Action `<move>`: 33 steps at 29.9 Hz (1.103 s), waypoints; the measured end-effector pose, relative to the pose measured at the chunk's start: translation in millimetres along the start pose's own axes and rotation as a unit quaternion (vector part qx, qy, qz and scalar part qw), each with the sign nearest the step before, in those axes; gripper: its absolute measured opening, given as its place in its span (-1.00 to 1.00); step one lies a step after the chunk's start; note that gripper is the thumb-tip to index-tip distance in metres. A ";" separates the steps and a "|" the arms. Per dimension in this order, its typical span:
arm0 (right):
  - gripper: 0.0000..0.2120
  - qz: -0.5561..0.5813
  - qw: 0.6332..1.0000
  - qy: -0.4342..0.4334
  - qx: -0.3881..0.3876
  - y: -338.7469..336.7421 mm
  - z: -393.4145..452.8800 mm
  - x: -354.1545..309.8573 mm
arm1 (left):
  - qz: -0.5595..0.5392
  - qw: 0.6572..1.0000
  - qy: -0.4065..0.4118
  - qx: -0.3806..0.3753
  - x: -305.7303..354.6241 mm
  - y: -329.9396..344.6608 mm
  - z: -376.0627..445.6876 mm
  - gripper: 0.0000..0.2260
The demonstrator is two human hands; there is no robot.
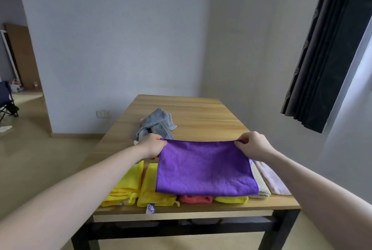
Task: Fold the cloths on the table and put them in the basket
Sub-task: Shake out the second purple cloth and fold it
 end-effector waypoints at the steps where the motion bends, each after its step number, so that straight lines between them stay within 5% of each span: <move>1: -0.85 -0.004 1.000 0.002 0.005 3.8 4.4 -0.2 | 0.010 1.000 -0.003 0.011 -1.7 2.1 6.3 -0.75; 13: -0.89 0.025 0.997 0.052 0.042 72.2 10.2 21.2 | 0.060 0.996 -0.034 0.050 -36.2 50.7 36.7 -0.84; 24: -0.48 0.010 0.989 0.138 0.044 104.6 -4.7 43.8 | 0.048 0.990 -0.008 0.133 -59.5 71.8 22.8 -0.81; 33: -0.60 0.121 0.974 0.192 0.028 108.1 -8.4 53.4 | -0.013 0.989 0.026 0.145 -67.6 71.3 25.2 -0.78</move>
Point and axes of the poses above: each hand's wrist, its own z-axis towards the middle knuckle, its own y-axis out of the palm, x = y × z, the point moved 6 cm from there along z, towards the middle knuckle, and after that the axes turned 10 degrees about x, right-handed, at the moved point
